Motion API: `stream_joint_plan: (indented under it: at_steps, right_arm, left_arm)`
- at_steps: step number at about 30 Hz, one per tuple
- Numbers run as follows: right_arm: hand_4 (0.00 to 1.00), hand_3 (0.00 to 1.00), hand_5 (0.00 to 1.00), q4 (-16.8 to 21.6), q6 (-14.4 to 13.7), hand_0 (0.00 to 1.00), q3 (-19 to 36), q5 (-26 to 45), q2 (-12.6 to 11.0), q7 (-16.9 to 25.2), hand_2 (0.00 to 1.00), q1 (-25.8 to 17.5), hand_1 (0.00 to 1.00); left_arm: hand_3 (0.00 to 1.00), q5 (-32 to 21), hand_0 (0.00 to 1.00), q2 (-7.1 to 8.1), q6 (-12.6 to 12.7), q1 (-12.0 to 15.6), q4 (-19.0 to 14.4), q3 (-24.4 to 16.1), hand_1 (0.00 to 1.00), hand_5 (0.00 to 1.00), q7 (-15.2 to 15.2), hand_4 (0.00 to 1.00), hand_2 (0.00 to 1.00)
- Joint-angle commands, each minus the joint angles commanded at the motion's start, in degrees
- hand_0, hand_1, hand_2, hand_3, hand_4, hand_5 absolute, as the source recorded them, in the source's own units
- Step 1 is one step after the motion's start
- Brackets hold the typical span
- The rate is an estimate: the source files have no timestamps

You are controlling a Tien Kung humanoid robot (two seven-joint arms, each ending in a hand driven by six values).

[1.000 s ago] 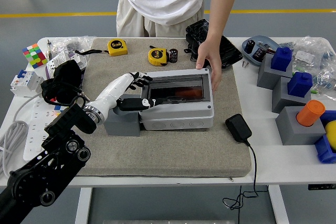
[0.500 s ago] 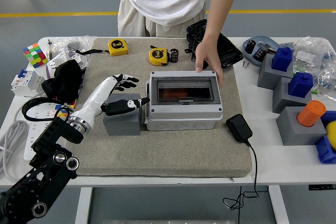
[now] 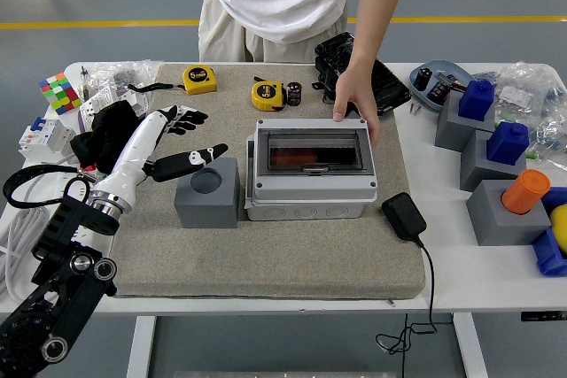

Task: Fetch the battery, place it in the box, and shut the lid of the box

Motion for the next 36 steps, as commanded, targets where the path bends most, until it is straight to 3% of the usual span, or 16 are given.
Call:
stream_joint_plan:
  at_steps: [36]
  right_arm:
    - [0.995,0.611,0.601,0.0,0.0,0.642,-0.64,0.4,0.02,0.07,0.675,-0.3,0.666]
  left_arm:
    - [0.636,0.39,0.594,-0.03,-0.19,0.43,-0.05,-0.77,0.641,0.451,0.23,0.953,0.649]
